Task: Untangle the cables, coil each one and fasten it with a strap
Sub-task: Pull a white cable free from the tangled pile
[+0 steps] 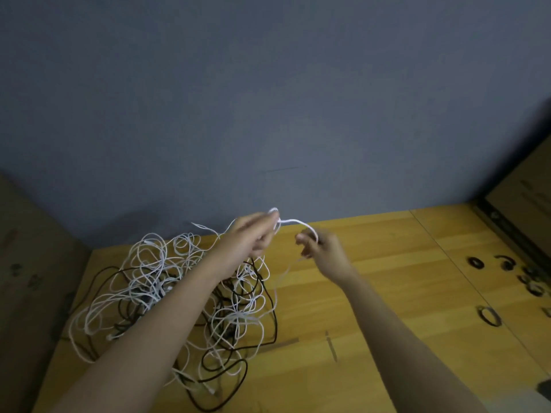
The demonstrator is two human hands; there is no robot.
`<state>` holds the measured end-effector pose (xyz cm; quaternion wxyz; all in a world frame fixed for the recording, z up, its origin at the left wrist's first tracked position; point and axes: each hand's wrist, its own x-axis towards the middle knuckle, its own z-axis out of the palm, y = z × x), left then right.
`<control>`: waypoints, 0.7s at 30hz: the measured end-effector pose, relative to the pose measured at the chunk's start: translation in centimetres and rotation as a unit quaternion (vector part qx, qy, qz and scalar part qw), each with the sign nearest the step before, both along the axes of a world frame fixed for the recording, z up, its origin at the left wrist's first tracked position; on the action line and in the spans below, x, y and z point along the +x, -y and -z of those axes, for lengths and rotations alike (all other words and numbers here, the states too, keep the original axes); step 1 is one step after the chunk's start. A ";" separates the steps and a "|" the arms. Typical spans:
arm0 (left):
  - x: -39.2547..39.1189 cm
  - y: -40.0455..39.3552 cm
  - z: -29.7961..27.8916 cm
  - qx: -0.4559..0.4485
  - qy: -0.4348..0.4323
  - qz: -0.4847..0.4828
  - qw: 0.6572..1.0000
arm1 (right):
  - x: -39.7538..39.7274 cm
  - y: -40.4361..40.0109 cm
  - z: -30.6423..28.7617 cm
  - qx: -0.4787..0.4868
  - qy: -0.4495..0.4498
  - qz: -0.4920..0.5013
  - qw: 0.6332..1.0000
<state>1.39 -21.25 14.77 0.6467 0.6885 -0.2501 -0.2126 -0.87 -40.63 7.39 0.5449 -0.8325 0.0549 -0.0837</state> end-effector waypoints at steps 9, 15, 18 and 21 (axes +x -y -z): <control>4.2 0.8 -2.7 -0.267 -0.173 -0.120 0.940 | 1.5 -0.2 -0.5 -0.052 -0.167 -0.036 0.984; 6.3 2.2 -8.0 -0.232 -0.066 -0.137 0.961 | 6.3 0.1 -17.6 0.226 0.207 0.157 0.939; 6.5 3.0 -9.6 -0.224 -0.020 -0.148 0.963 | 6.6 -0.2 -21.3 0.190 0.353 0.216 0.890; 6.5 3.2 -9.6 -0.207 -0.018 -0.177 0.962 | 7.6 1.0 -19.1 -0.026 0.218 0.207 0.953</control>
